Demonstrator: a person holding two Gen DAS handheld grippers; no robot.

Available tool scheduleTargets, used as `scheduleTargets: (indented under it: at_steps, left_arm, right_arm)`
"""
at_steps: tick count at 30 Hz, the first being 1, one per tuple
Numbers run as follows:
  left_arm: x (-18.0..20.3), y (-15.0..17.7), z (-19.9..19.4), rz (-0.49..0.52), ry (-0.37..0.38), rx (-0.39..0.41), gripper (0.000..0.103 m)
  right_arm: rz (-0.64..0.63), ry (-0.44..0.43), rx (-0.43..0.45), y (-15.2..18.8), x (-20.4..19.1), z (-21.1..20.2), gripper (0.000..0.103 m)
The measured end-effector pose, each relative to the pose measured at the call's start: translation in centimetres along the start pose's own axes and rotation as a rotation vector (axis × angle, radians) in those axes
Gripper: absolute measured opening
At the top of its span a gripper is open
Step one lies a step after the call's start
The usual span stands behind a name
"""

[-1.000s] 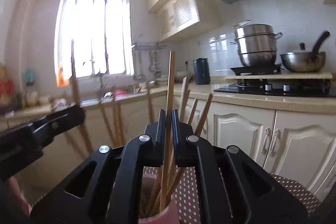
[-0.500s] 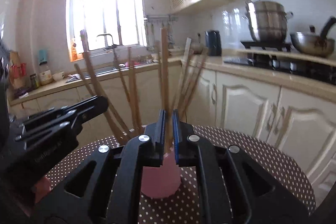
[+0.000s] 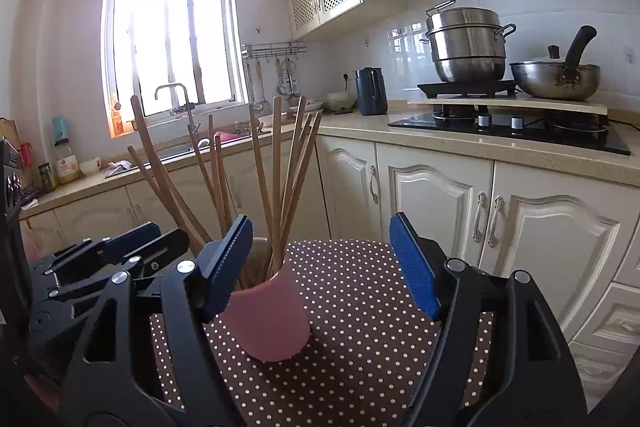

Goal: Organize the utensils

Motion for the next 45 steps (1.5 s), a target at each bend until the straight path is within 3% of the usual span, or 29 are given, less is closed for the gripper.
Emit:
scheduleTargets:
  at_steps: [13, 30, 38, 45]
  left_arm:
    - [-0.2, 0.2, -3.8, -0.016, -0.032, 0.032, 0.046]
    - [1.0, 0.9, -11.7, -0.039, -0.049, 0.105, 0.051]
    - [2.4, 2.5, -14.6, -0.017, -0.058, 0.144, 0.055]
    - [3.4, 4.4, -15.3, -0.009, -0.037, 0.151, 0.057]
  right_arm:
    - [0.002, -0.003, 0.008, 0.1, -0.1, -3.4, 0.076]
    - [0.101, -0.051, 0.130, 0.2, 1.3, -11.5, 0.094]
    - [0.132, 0.011, 0.159, 2.8, 1.6, -13.8, 0.095]
    - [0.110, 0.118, 0.262, 4.8, 1.6, -14.7, 0.095]
Point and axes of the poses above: each gripper's, at about its wrist camera, not at the fingertips, and z roughly the way its jaws point, x to its right, y to its underside, the point moved 3 cm from there along z, roughly the way its jaws point, and after that the axes turned 10 degrees about z, right-handed, at the moved point
